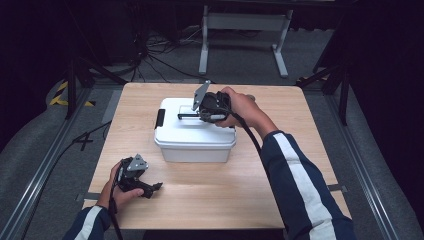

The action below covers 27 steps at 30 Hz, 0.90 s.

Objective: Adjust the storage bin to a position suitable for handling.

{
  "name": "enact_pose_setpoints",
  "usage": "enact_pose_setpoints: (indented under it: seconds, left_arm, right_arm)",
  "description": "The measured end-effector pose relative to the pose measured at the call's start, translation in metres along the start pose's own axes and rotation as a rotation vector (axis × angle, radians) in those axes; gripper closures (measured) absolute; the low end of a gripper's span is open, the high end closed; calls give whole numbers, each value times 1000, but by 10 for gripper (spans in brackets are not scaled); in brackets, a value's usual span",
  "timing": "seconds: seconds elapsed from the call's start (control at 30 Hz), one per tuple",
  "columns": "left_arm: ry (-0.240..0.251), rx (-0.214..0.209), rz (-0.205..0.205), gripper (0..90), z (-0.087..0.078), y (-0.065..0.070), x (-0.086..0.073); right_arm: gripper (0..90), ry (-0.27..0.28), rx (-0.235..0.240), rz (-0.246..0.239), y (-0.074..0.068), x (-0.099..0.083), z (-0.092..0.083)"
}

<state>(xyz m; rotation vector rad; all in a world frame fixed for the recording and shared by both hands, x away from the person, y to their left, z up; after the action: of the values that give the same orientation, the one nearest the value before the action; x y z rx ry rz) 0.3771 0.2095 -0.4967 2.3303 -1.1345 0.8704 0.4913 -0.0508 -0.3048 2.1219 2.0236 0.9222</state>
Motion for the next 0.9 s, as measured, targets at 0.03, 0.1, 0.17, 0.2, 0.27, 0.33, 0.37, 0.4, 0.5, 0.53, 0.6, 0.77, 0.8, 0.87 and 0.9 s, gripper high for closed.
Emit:
enact_pose_setpoints:
  seconds: [0.03, 0.1, 0.17, 0.2, 0.27, 0.33, 0.37, 0.4, 0.5, 0.53, 0.6, 0.77, 0.8, 0.87, 0.9]
  left_arm:
    - [0, 0, 0, 2, 0, 0, 0]
    - [0, 0, 0, 2, 0, 0, 0]
    - [0, 0, 0, 2, 0, 0, 0]
    - [0, 0, 0, 2, 0, 0, 0]
    - [0, 0, 0, 2, 0, 0, 0]
    - [0, 0, 0, 2, 0, 0, 0]
    - [0, 0, 0, 2, 0, 0, 0]
    - [0, 0, 0, 2, 0, 0, 0]
    - [0, 0, 0, 2, 0, 0, 0]
    - [-1, 0, 1, 2, 0, 0, 0]
    - [-1, 1, 1, 2, 0, 0, 0]
    - [0, 0, 0, 2, 0, 0, 0]
    - [0, 0, 0, 2, 0, 0, 0]
    - [0, 0, 1, 2, 0, 0, 0]
    - [0, 0, 1, 2, 0, 0, 0]
  right_arm:
    - [834, -1, -2, -2, 0, 0, 0]
    - [838, 0, -12, -16, 0, 1, -1]
    - [840, 7, -8, -16, 1, 1, -1]
    - [840, 7, -8, -16, 1, 1, -1]
    - [843, 21, -10, -17, 2, 0, -1]
    - [844, 24, -9, -18, 3, 0, -2]
    - [844, 36, -18, -11, 3, 0, -3]
    - [845, 35, -16, -9, 3, 0, -4]
    - [845, 47, -20, -9, 4, 0, -7]
    - [845, 54, -26, -12, 5, 1, -8]
    - [846, 66, -32, -6, 5, 2, -10]
    - [846, 90, -31, -4, 7, 2, -16]
    - [846, 88, -32, -8, 7, 2, -18]
    - [846, 96, -34, -19, 7, 2, -20]
    - [846, 95, -38, -20, 7, 2, -22]
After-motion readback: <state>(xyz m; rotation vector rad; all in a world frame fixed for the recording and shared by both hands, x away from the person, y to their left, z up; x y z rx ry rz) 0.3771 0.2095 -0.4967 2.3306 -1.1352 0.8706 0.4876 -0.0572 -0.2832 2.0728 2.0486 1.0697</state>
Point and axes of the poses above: each handheld gripper's, and its own axes: z roughly forward along the jaws, x roughly out of its top, y roughly to its right, the point moved 2 cm from there along z, roughly forward along the jaws, and after that the axes turned 5 degrees about -x, right-handed, at the moved point
